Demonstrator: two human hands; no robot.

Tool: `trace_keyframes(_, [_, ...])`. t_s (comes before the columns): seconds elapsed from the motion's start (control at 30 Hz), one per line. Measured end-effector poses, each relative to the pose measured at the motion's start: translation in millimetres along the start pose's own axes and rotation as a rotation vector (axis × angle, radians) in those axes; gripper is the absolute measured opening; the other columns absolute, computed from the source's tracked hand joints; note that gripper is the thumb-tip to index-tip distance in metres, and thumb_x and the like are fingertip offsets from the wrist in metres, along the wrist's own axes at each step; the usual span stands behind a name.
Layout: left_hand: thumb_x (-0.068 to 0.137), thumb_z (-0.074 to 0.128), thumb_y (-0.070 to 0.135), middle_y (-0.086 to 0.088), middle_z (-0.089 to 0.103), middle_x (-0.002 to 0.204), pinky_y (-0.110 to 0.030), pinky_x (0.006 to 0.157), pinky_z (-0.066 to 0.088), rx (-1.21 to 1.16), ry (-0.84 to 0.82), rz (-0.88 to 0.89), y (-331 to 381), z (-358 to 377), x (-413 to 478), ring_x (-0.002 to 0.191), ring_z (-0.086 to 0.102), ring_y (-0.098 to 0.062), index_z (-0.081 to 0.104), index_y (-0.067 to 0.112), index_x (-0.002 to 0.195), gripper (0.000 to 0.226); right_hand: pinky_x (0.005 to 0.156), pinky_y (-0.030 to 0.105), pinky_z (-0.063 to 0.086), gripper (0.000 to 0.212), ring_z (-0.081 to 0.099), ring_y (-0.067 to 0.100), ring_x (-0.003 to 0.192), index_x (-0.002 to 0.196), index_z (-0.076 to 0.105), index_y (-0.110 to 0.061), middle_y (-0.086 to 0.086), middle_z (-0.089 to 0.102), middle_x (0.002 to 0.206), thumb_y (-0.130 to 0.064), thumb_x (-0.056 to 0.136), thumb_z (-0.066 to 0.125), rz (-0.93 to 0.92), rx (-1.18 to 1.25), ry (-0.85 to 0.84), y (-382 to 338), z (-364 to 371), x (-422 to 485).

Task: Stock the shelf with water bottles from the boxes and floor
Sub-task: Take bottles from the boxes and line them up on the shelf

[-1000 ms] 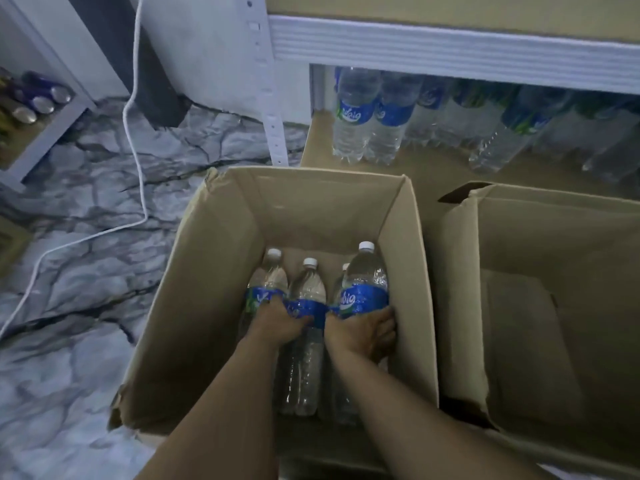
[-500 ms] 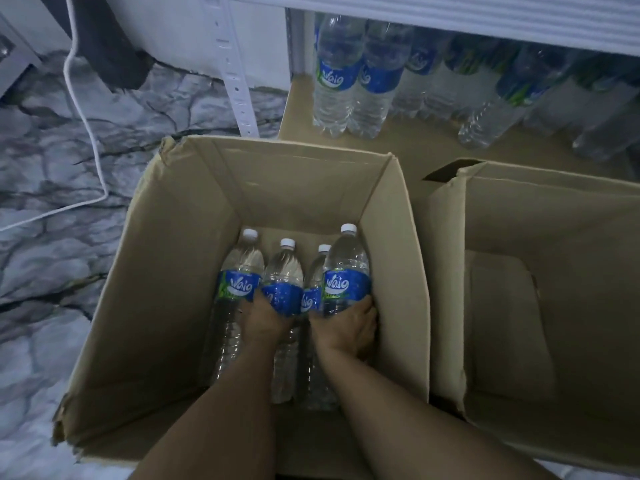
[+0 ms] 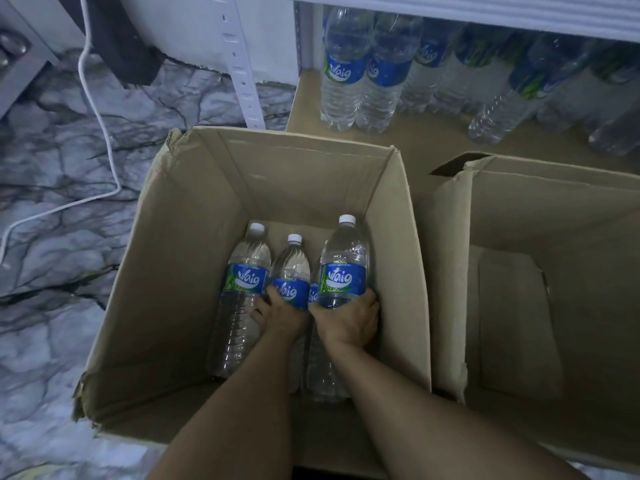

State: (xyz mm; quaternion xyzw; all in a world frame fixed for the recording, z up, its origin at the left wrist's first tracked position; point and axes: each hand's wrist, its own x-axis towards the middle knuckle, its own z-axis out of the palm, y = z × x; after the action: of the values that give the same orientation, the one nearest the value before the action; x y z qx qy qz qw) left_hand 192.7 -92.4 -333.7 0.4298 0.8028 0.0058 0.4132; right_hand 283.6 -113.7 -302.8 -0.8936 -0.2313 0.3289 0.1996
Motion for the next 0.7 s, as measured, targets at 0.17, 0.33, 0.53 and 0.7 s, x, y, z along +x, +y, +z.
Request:
trace_keyframes(0.17, [0.068, 0.082, 0.034, -0.017, 0.032, 0.147, -0.046, 0.114, 0.028, -0.092, 0.02, -0.007, -9, -12, 5, 0.138, 0.029, -0.039, 0.031, 0.015, 0.145, 0.094, 0.091, 0.041, 0.05, 0.109, 0.058, 0.033, 0.112, 0.134, 0.031, -0.018, 0.011, 0.054, 0.127, -0.039, 0.046, 0.091, 0.026, 0.034, -0.062, -2, 4, -5])
trace_keyframes(0.33, [0.032, 0.078, 0.062, -0.015, 0.041, 0.144, -0.049, 0.108, 0.038, -0.002, -0.054, -0.057, -16, 2, 28, 0.132, 0.04, -0.037, 0.044, 0.017, 0.138, 0.12, 0.095, 0.041, 0.049, 0.113, 0.057, 0.032, 0.118, 0.137, 0.035, -0.014, 0.012, 0.054, 0.132, -0.046, 0.045, 0.092, 0.087, 0.003, -0.054, 1, 1, 3])
trace_keyframes(0.53, [0.078, 0.074, 0.041, -0.024, 0.029, 0.151, -0.041, 0.11, 0.03, 0.002, -0.074, 0.065, -16, -3, 0, 0.138, 0.032, -0.037, 0.006, 0.014, 0.154, 0.106, 0.092, 0.043, 0.051, 0.108, 0.059, 0.032, 0.115, 0.132, 0.038, -0.014, 0.011, 0.055, 0.131, -0.047, 0.045, 0.092, 0.112, 0.109, -0.049, 5, 7, 1])
trace_keyframes(0.7, [0.047, 0.08, 0.053, -0.012, 0.056, 0.135, -0.043, 0.1, 0.047, -0.126, -0.128, 0.036, -32, -1, 18, 0.119, 0.057, -0.031, 0.018, 0.022, 0.151, 0.125, 0.089, 0.048, 0.054, 0.1, 0.063, 0.031, 0.107, 0.126, 0.04, -0.018, 0.008, 0.059, 0.123, -0.045, 0.044, 0.09, 0.14, 0.183, -0.061, 9, 7, 0])
